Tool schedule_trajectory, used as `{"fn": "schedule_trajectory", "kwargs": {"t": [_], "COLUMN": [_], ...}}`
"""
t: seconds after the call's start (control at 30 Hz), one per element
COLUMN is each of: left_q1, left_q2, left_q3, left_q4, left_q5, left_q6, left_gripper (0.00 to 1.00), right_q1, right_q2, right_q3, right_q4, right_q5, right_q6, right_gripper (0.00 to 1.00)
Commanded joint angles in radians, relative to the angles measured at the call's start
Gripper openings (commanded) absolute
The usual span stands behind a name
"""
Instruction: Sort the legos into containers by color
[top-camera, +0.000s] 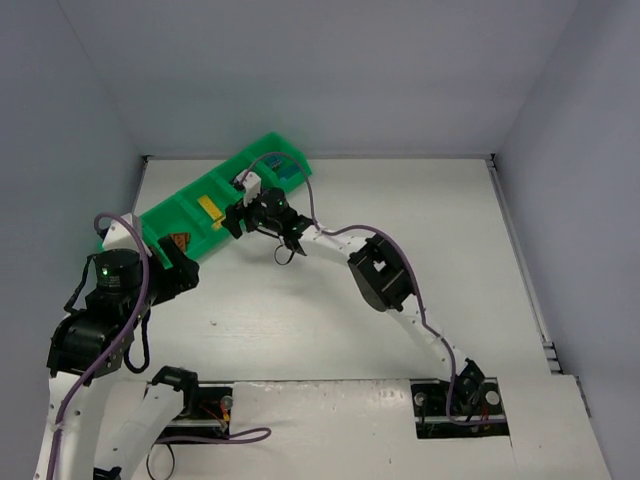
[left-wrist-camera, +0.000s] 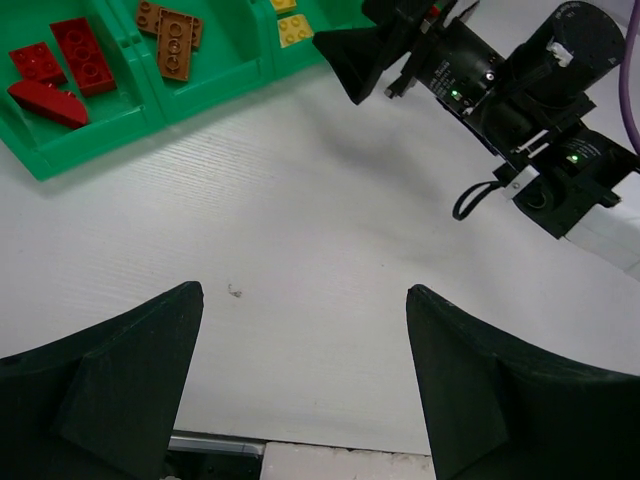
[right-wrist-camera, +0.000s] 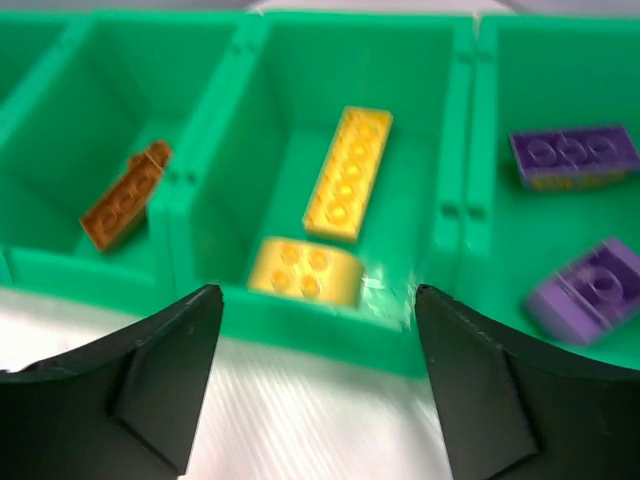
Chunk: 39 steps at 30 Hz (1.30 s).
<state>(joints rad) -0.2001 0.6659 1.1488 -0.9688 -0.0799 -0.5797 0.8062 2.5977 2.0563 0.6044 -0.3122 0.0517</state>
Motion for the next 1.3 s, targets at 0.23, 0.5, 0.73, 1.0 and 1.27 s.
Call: {"fn": "schedule_trajectory", "kwargs": {"t": [0.23,0.5,0.73,1.0,1.27], "left_q1": [0.002,0.001,0.001,0.001,0.001], "left_q2": [0.034,0.025,-0.051,-0.146,-0.230], "left_q3": [0.008,0.038,0.017,-0.046,-0.113], "left_q4": [0.079,0.067,0.074,0.093,0.133], "left_q5": [-0.050,-0.084,-0.119,-0.061,-0.026], "left_q6": [0.043,0.070,0.093,0.116,0.074], "left_gripper": [0.76,0.76,0.76,0.76,0.76], "right_q1": [-0.212,-0.390,-0.515,-0.561,-0.561], "right_q2": [-0.641,-1.084,-1.392,-1.763,-1.871], "right_q3": [-0.471,-0.746,-0.910,-1.165,-1.196], "right_q4": [-0.029,-0.302,-0.568,-0.597,-0.742], "right_q5": [0.108,0.298,0.455,0.469,0.496], "right_q6": [0.023,0.172,0.201,0.143,0.131], "right_gripper": [0.97,1.00,1.00,1.00,1.00]}}
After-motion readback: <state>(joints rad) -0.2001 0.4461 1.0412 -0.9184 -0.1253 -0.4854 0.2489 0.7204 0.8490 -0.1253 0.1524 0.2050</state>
